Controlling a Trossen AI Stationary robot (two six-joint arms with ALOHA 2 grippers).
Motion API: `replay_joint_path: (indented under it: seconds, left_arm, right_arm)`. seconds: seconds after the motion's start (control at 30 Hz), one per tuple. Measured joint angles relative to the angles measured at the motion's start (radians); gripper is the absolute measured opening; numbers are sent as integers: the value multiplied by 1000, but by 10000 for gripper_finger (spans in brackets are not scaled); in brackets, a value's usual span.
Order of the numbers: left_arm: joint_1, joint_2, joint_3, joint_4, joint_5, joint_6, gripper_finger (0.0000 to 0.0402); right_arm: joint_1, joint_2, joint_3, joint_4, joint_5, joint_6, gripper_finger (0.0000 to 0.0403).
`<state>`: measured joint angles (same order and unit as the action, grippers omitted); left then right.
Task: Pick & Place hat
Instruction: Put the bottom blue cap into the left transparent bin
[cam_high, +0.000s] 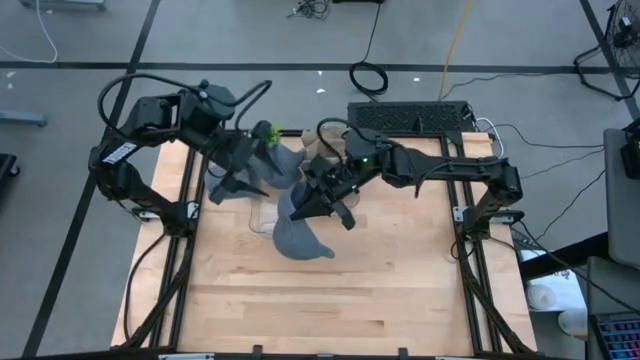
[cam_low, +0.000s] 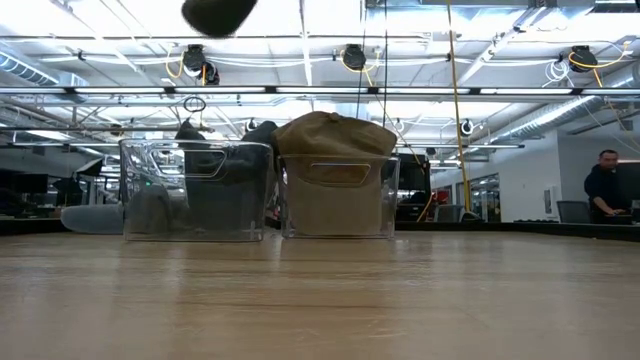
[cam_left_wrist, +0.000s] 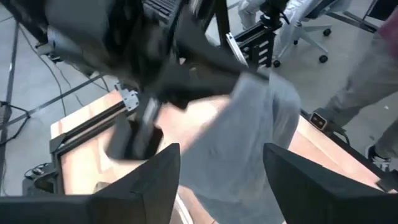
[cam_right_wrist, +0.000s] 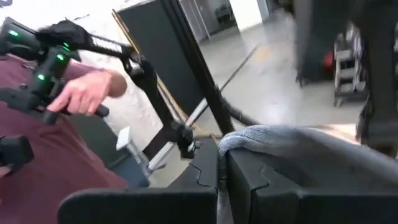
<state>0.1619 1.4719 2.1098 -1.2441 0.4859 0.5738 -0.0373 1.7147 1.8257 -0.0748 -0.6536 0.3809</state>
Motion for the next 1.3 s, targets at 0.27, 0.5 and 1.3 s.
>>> replay_joint_path:
  seconds: [0.27, 0.5, 1.3]
  left_arm:
    - [-65, 0, 0, -65, -15, -34, 253]
    - [-115, 13, 1, -88, -123, -33, 253]
    - [-185, 60, 1, -176, -121, -108, 107]
  right_arm:
    - [22, 62, -3, 102, -52, 82, 0]
    - [31, 119, -2, 253, -55, 155, 0]
    - [11, 125, -2, 235, -29, 160, 0]
